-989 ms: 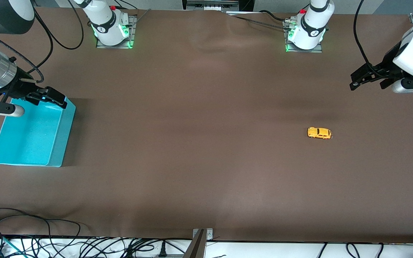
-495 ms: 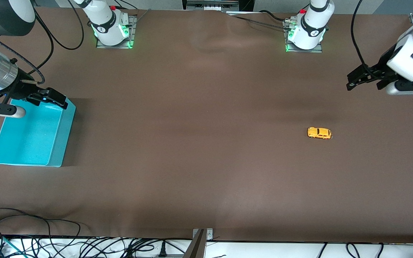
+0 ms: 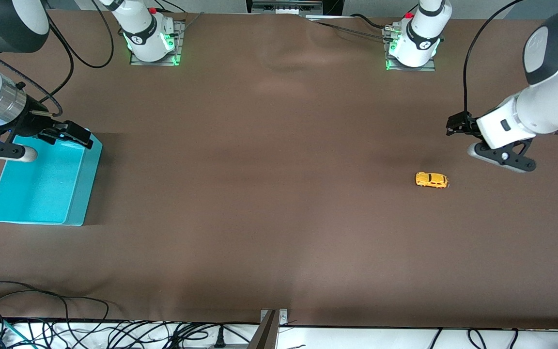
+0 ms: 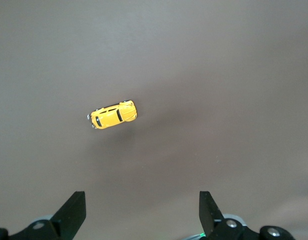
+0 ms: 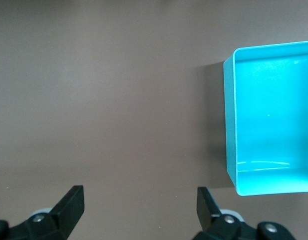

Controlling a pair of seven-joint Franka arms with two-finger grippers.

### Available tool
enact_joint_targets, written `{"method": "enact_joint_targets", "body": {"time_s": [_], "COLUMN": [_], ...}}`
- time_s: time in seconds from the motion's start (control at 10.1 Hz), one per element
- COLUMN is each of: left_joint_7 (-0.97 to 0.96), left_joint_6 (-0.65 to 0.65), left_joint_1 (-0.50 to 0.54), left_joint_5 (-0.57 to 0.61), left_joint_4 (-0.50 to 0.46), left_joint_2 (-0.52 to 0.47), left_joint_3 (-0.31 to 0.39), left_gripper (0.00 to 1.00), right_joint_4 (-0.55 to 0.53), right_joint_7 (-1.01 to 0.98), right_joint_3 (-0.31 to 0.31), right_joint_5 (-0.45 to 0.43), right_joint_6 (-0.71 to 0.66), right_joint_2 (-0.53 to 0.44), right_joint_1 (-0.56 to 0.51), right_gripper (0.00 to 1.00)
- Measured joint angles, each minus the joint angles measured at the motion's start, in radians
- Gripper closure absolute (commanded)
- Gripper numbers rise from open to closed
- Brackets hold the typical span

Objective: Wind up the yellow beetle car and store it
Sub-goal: 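Lower the left gripper onto the yellow beetle car and grasp it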

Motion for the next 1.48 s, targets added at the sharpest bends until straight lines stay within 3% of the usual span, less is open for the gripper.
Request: {"method": "enact_joint_targets", "body": {"time_s": [0.4,0.79,1.48], "left_joint_7": [0.174,0.513,1.021], "left_joint_6": [0.071,0.222,0.632], "left_joint_1": [0.022,0.043,0.060], "left_joint_5": [0.000,0.001,0.091], "left_joint_4": [-0.001,-0.019,-0.261], "left_joint_2": [0.120,0.224,0.250], "left_joint_3": [0.004,0.004,0.002], "left_gripper": [0.00,0.00,0.00], "right_joint_4": [0.026,0.027,0.030], "right_joint_7": [0.001,0.001,0.001], "right_joint_3": [0.000,0.002,0.003], "right_joint_5": [0.000,-0.001,-0.017], "right_joint_6": [-0.039,-0.096,-0.097], "right_joint_2": [-0.001,0.026,0.028], "right_joint_1": [0.000,0.007,0.016], "right_gripper": [0.00,0.00,0.00]}}
